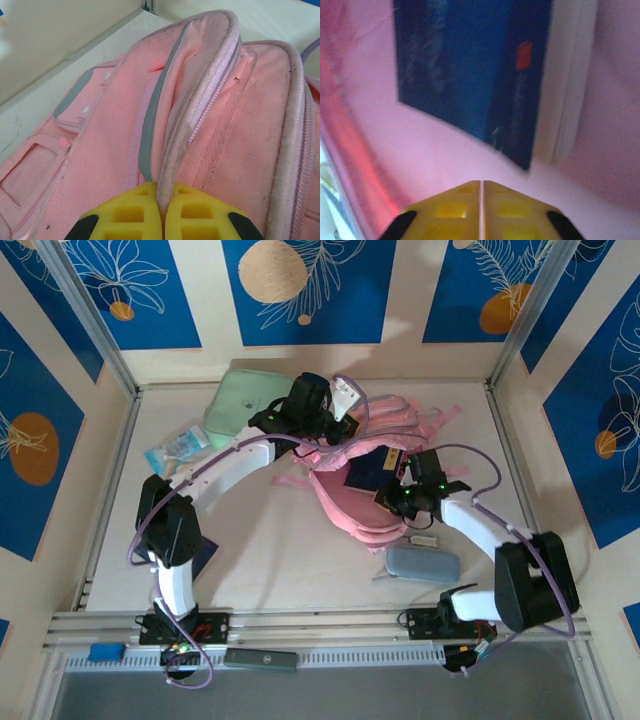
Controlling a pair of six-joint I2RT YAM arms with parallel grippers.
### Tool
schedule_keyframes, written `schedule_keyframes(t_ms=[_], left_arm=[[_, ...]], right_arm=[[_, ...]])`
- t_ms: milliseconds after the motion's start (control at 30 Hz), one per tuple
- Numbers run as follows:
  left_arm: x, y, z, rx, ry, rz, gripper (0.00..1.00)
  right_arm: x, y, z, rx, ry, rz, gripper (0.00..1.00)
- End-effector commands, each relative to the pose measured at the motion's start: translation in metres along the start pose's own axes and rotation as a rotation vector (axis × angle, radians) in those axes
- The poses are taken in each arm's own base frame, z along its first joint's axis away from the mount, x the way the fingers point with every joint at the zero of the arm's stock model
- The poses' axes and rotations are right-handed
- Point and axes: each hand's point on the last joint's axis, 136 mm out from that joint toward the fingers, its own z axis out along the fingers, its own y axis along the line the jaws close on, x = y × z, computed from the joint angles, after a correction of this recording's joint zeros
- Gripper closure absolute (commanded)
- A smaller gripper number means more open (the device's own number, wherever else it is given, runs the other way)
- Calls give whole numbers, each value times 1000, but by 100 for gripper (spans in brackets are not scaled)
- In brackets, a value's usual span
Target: Pack the student bag
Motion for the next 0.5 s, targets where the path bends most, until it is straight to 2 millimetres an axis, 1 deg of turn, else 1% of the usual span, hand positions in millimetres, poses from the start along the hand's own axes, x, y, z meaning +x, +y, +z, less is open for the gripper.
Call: schedule_keyframes(t_ms=[0,67,133,233,333,400,467], left_arm=[[-62,-12,-39,46,-200,39,100],[-59,-14,-39,57,-190,41,100],[-56,-13,-38,57,-180,38,100],[-54,-14,-36,60,-179,40,100],[-52,-13,-34,59,-174,34,100],[-52,-14,-32,70,-175,25,100],[-50,-15,-29,79,-168,15,100]], right_arm=[[-42,3,0,21,-158,-28,96],[-61,3,-3,14,-226,-41,97],[-80,-2,-9,43,-294,-35,98],[-96,-1,-11,33,-323,-44,99],[-97,3,-7,12,-292,-61,99],[-91,4,-6,2,-270,-65,99],[-83,10,-12,-40,-261,-81,98]])
